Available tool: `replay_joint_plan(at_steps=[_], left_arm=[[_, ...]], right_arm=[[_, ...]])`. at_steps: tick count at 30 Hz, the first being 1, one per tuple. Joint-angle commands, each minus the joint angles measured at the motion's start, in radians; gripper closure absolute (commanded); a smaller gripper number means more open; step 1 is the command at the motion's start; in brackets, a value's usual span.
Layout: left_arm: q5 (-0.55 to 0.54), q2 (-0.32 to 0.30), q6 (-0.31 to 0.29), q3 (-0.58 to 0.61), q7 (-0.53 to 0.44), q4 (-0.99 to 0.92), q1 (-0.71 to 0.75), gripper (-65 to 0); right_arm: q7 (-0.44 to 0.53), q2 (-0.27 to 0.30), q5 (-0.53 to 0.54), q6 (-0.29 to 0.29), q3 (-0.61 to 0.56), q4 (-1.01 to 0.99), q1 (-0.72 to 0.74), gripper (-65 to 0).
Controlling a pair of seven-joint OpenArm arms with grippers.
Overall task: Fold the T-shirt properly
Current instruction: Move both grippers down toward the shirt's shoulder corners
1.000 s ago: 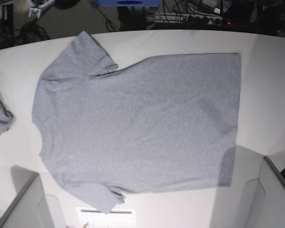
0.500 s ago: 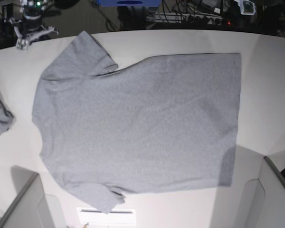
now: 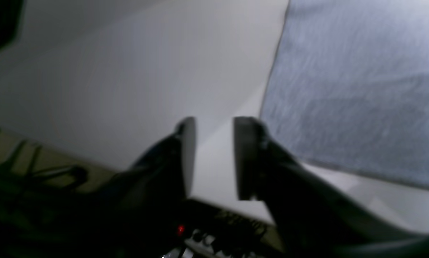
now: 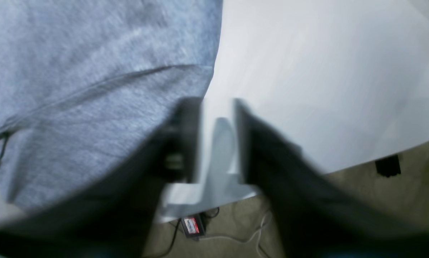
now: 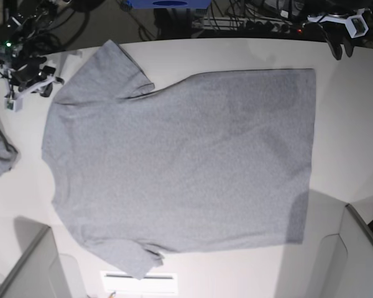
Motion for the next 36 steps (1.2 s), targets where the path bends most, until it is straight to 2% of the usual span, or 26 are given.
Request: replay_joint_plan(at_steps=[1, 3, 4, 6, 9, 11, 13, 18, 21, 22, 26, 30, 36], left_arm=[[-0.017, -0.005, -0.023, -0.021, -0.025, 0.009, 0.009, -26.0], [-0.060, -0.003, -0.088, -0.046, -0.011, 0.007, -0.002, -33.9], [-0.094, -0.003, -0.117, -0.057, 0.017, 0.007, -0.007, -38.2], [-0.169, -0.005, -0.181, -0.083, 0.104, 0.007, -0.036, -42.8], [-0.236, 0.001, -0.280, -0.163, 0.254, 0.007, -0.080, -43.1], [-0.259, 0.006, -0.349, -0.218, 0.340, 0.007, -0.113, -42.6], [-0.262, 0.026, -0.395, -0.271, 0.396, 0.007, -0.142, -40.6], [-0.261, 0.070, -0.456, -0.397, 0.472, 0.006, -0.203, -37.4], [-0.261, 0.080, -0.485, -0.434, 0.514, -0.005, -0.231, -37.4], [-0.261, 0.081, -0.494, -0.437, 0.518, -0.017, -0.235, -37.4], [-0.261, 0.081, -0.508, -0.430, 0.517, -0.052, -0.237, -37.4], [-0.261, 0.081, -0.522, -0.428, 0.515, -0.083, -0.240, -37.4], [-0.265, 0.083, -0.522, -0.428, 0.515, -0.128, -0.254, -37.4]], right_arm=[[-0.001, 0.010, 0.018, 0.028, 0.016, 0.014, 0.017, -33.2], [-0.031, 0.010, 0.018, 0.080, 0.028, -0.009, 0.034, -38.6], [-0.038, 0.010, 0.018, 0.097, 0.030, -0.032, 0.048, -38.9], [-0.040, 0.012, 0.016, 0.100, 0.030, -0.093, 0.065, -38.9], [-0.040, 0.015, 0.016, 0.102, 0.030, -0.176, 0.085, -38.9], [-0.040, 0.036, 0.019, 0.103, 0.027, -0.219, 0.094, -38.9], [-0.040, 0.043, 0.021, 0.103, 0.024, -0.251, 0.095, -38.9], [-0.041, 0.035, 0.021, 0.116, 0.022, -0.261, 0.089, -38.9], [-0.049, 0.013, 0.018, 0.203, 0.021, -0.261, 0.086, -38.9], [-0.049, 0.009, 0.016, 0.215, 0.021, -0.261, 0.086, -38.9], [-0.049, 0.001, 0.019, 0.215, 0.014, -0.261, 0.066, -38.9], [-0.041, -0.002, 0.019, 0.215, -0.067, -0.262, 0.036, -38.7], [-0.040, -0.019, 0.019, 0.215, -0.070, -0.262, 0.034, -24.6]])
